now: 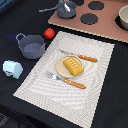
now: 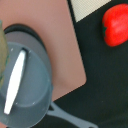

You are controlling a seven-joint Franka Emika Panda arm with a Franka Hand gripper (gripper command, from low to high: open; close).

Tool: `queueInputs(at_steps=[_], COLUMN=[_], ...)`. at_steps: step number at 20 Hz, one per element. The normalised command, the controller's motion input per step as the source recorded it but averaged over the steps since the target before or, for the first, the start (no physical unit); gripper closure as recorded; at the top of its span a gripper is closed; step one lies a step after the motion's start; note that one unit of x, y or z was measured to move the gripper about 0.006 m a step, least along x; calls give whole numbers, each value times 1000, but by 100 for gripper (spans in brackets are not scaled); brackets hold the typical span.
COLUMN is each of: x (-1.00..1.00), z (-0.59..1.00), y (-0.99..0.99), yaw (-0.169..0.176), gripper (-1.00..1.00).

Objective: Interact with the objects in diverse but meaningful ways.

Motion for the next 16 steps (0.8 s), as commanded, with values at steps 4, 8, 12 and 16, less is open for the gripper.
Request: queueInputs(at_steps=[4,8,12,16], x=[-350,-523,-502,-561], z=[-458,-471,-470,-494], y=[-302,-68,-20,-3], yaw=[-198,-181,-195,-166], gripper=[-100,-100,-100,-100])
